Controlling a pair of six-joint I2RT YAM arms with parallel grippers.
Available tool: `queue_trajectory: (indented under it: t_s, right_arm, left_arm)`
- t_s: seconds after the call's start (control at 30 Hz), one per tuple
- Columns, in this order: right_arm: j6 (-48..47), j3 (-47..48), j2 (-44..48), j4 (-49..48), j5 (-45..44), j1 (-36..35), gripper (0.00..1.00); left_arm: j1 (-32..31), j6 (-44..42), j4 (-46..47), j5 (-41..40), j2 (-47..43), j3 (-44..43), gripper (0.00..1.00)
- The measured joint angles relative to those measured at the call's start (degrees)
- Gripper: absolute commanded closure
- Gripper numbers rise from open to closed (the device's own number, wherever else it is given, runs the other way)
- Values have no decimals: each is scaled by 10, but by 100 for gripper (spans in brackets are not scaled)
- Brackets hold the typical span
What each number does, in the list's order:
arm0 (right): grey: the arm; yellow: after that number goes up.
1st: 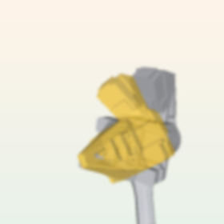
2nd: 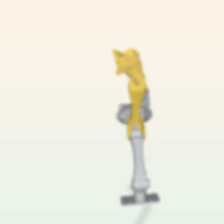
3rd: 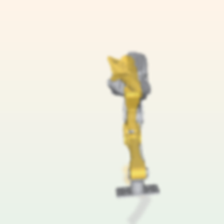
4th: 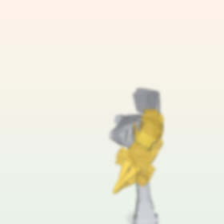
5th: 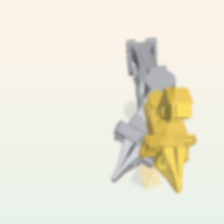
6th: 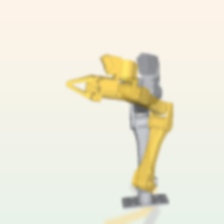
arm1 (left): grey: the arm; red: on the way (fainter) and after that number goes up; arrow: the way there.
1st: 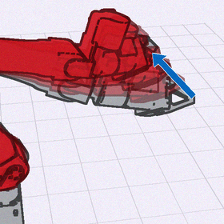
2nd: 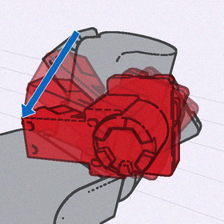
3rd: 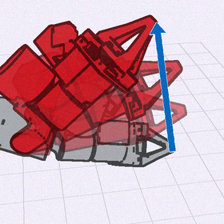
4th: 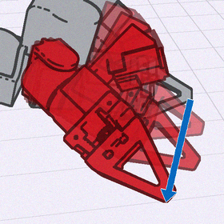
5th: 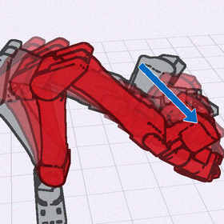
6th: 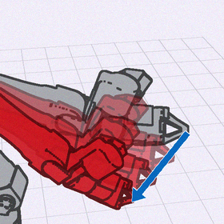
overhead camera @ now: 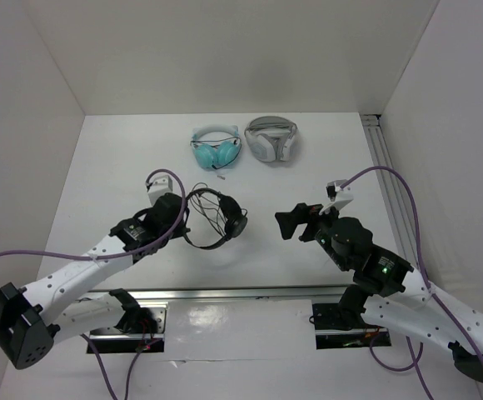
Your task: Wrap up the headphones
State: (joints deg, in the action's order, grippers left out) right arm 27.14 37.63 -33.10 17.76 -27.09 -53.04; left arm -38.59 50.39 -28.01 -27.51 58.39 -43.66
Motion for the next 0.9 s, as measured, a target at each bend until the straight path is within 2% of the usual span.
queue_trajectory:
  t_s: [0.23, 0.43, 0.57, 0.77, 0.8, 0.9]
  right_arm:
    - [-10, 0, -3, 0, 2, 0, 1]
    - [-17, 2, -29, -3, 11, 0, 1]
    - [-22, 2, -49, -11, 17, 0, 1]
    - [-26, -1, -74, -21, 30, -1, 1]
    - [-27, -3, -75, -22, 33, -1, 1]
    - [-28, -7, -76, -23, 39, -2, 1]
  left_arm:
    - [61, -22, 64, 11, 88, 33, 100]
    - [140, -50, 134, 46, 174, 39, 100]
    - [197, -57, 175, 68, 244, 20, 100]
    - [228, -66, 192, 101, 354, -60, 100]
    - [230, -66, 196, 107, 372, -74, 96]
    - [231, -61, 203, 115, 390, -92, 72]
